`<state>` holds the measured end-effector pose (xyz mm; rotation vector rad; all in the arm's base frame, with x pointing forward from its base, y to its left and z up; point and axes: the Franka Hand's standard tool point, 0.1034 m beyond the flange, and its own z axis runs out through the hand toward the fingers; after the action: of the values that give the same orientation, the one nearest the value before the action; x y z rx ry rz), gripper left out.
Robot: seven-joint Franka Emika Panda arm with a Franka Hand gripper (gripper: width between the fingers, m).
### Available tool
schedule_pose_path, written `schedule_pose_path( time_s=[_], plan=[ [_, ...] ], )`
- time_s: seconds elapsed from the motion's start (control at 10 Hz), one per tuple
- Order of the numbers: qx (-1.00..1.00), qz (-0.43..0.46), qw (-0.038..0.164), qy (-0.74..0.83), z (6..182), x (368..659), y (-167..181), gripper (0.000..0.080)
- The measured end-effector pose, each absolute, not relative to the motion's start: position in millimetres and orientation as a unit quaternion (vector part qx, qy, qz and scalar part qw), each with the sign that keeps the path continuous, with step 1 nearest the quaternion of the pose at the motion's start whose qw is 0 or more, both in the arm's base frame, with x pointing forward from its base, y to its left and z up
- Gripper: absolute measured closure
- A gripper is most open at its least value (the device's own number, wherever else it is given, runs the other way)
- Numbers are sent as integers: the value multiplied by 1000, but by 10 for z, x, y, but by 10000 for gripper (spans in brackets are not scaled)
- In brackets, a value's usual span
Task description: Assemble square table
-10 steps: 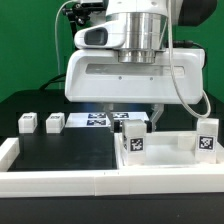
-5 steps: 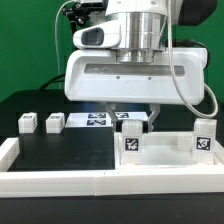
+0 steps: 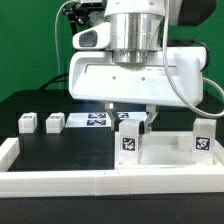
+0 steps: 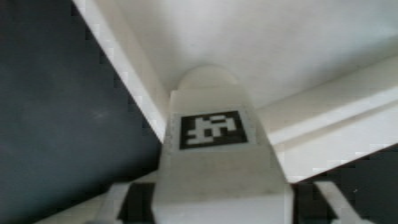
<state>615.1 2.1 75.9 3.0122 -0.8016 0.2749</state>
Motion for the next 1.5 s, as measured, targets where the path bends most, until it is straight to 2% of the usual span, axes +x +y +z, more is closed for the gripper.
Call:
schedule_pose_path(
  time_s=[0.4, 0.5, 0.6, 0.7, 1.1, 1.5],
  plan=[
    [959, 86, 8, -270, 753, 6137, 3, 486],
    [959, 86, 8, -270, 753, 6136, 6, 376],
    [957, 86, 7, -275, 757, 6126, 21, 215],
    [951, 87, 3, -297, 784, 6096, 68, 164],
    [915, 79, -17, -394, 964, 5894, 253, 151],
    [916, 78, -16, -394, 946, 5849, 269, 151]
  ],
)
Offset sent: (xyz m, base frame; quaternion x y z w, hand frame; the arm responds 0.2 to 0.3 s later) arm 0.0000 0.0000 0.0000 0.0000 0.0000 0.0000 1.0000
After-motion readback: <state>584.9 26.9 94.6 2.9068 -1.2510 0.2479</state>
